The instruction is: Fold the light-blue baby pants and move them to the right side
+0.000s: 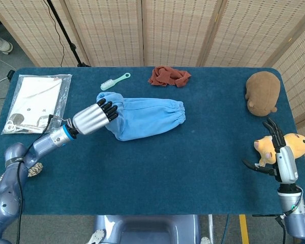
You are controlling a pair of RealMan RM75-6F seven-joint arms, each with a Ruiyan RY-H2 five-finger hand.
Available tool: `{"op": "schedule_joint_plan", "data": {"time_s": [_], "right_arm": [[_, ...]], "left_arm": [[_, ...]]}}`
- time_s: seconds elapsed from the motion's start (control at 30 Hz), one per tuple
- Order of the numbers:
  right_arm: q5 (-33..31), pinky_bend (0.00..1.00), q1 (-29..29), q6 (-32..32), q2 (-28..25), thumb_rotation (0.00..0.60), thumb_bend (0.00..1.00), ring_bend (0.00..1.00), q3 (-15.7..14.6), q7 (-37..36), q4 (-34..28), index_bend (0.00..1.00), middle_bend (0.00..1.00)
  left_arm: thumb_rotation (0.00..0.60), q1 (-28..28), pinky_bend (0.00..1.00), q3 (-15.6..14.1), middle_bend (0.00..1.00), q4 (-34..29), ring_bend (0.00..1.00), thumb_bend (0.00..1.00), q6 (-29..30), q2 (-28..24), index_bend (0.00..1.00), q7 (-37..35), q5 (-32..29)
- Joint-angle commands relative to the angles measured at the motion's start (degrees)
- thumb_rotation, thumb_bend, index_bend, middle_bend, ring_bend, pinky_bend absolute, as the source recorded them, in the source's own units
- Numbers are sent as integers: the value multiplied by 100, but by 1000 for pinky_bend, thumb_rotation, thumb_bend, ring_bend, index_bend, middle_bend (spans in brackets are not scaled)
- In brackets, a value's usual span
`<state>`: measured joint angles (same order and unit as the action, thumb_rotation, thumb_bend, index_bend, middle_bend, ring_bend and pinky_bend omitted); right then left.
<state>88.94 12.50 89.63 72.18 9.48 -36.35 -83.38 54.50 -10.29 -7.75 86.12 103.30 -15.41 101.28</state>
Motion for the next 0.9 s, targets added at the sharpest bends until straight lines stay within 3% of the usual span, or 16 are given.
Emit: {"op": "schedule_joint_plan", "data": {"time_s": [0.03, 0.43, 0.57, 0.8, 0.9], "right_arm": [[-2, 14, 4, -8, -3, 600, 0, 0, 1, -14, -1, 71, 21], [-99, 14, 38, -115, -27, 600, 0, 0, 40, -181, 60, 75, 22], [-199, 14, 46, -189, -43, 600, 0, 0, 78, -303, 117, 77, 23], [-292, 14, 49, -255, -63, 600, 0, 0, 121, -440, 186, 78, 25], [-325, 14, 42, -266, -66, 600, 0, 0, 136, -472, 206, 78, 27]], "left_arm": [[600, 266, 502, 28, 541, -51, 467, 701, -79, 151, 685, 98, 11], [600, 1119, 502, 122, 541, -26, 460, 666, -1148, 772, 685, 365, -48], [600, 1541, 501, 231, 541, 47, 458, 666, -1780, 1099, 684, 555, -154], [600, 1887, 502, 378, 526, 94, 443, 649, -2270, 1362, 672, 709, -313], [600, 1981, 499, 426, 466, 122, 396, 611, -2433, 1455, 634, 799, -369]]}}
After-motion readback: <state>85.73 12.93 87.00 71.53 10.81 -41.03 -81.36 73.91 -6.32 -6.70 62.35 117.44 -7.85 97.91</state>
